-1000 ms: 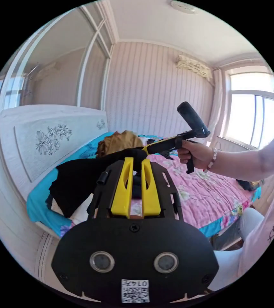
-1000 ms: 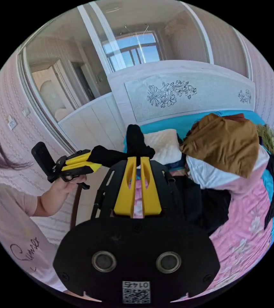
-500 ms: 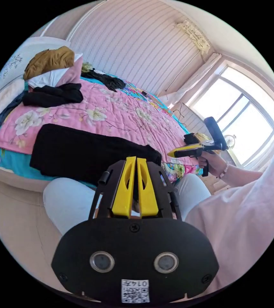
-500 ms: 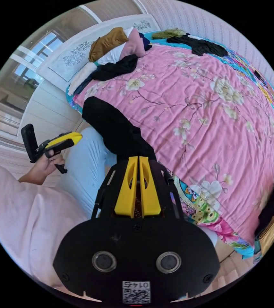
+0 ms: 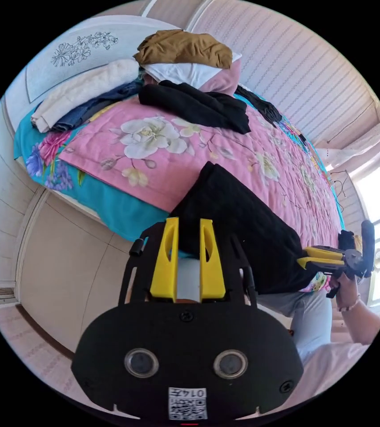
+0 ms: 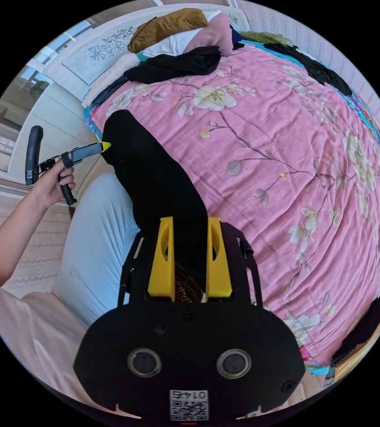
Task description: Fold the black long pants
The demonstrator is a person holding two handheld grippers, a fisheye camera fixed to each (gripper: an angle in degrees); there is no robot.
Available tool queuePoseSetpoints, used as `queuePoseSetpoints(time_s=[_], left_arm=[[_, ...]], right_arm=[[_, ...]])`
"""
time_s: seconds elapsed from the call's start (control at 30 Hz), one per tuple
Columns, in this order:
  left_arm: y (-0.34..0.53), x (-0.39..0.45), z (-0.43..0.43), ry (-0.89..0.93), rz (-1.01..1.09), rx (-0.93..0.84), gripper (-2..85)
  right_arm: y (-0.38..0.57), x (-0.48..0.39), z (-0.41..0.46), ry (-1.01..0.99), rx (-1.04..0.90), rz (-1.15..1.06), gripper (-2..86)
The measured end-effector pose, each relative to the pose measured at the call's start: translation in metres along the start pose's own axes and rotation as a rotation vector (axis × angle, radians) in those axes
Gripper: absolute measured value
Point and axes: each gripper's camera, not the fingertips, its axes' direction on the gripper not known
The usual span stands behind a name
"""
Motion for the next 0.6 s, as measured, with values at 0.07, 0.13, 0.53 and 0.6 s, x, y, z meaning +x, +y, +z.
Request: queuePoseSetpoints(time_s=[0.07, 0.13, 0.53, 0.6], left_arm=[[-0.002, 0.012, -0.01, 0.004, 0.053, 0.002, 4.6], [-0.001, 0.028, -0.032, 0.077, 0.115, 0.072, 4.0], [0.015, 0.134, -0.162, 0.576, 0.5, 0.447, 3.9], [0.026, 0.132, -0.114, 0.486, 0.425, 0.267, 4.1]], right_arm=[[0.011, 0.007, -0.014, -0.02, 0.009, -0.042, 3.4], [0.022, 0.015, -0.035, -0.066, 0.064, -0.053, 2.3], [0.156, 0.069, -0.255, 0.104, 0.648, -0.04, 1.4], [0.166, 0.076, -0.244, 0.11, 0.571, -0.049, 1.9]])
